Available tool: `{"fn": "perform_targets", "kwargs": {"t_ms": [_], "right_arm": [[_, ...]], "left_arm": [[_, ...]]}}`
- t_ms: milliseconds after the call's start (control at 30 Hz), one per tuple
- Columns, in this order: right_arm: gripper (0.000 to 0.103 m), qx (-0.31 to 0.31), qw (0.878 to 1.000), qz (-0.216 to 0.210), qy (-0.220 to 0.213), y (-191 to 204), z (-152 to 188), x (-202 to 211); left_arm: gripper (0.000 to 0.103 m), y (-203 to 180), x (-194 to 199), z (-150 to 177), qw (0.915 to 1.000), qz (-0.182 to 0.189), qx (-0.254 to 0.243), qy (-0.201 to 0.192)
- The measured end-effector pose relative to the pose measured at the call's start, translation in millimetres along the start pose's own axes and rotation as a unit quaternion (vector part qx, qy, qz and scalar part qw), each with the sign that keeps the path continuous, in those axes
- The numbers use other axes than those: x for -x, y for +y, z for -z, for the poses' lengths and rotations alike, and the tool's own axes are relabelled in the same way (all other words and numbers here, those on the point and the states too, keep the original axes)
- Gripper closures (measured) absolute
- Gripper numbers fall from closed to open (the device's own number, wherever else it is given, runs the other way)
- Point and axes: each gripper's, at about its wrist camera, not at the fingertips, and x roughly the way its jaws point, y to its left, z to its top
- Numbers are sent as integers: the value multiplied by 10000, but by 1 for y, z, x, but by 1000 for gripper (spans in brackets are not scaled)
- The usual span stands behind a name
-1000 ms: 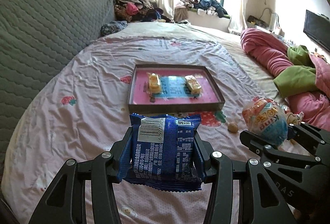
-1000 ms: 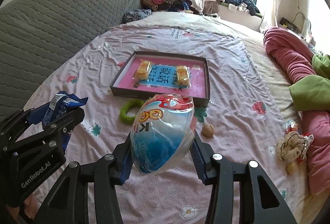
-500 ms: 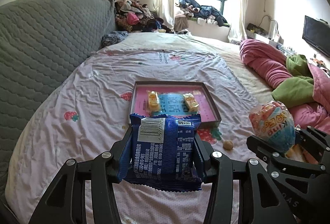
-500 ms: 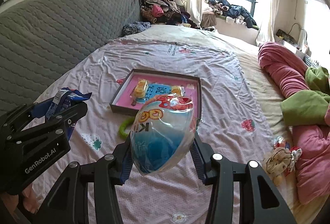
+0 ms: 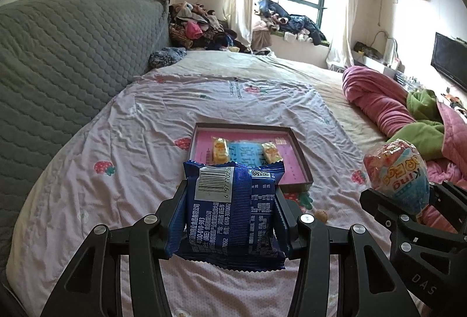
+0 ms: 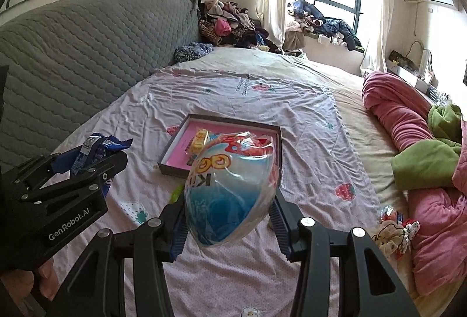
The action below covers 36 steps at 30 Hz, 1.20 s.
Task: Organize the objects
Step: 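Lift and carry the blue packet and the capsule over the pink tray with both tools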
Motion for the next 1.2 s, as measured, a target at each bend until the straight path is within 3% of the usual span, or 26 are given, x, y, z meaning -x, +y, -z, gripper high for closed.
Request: {"fn": "perform_targets", "kwargs": {"t_ms": [633, 1200], "right_arm": [[53, 55, 9995, -79, -316, 11, -31, -5], [53, -31, 9984, -4, -557, -2, -51, -11]], "left_arm": [[50, 6, -4, -37, 9997, -43, 11, -219], [50, 4, -20, -57, 9995, -86, -59, -313]]}}
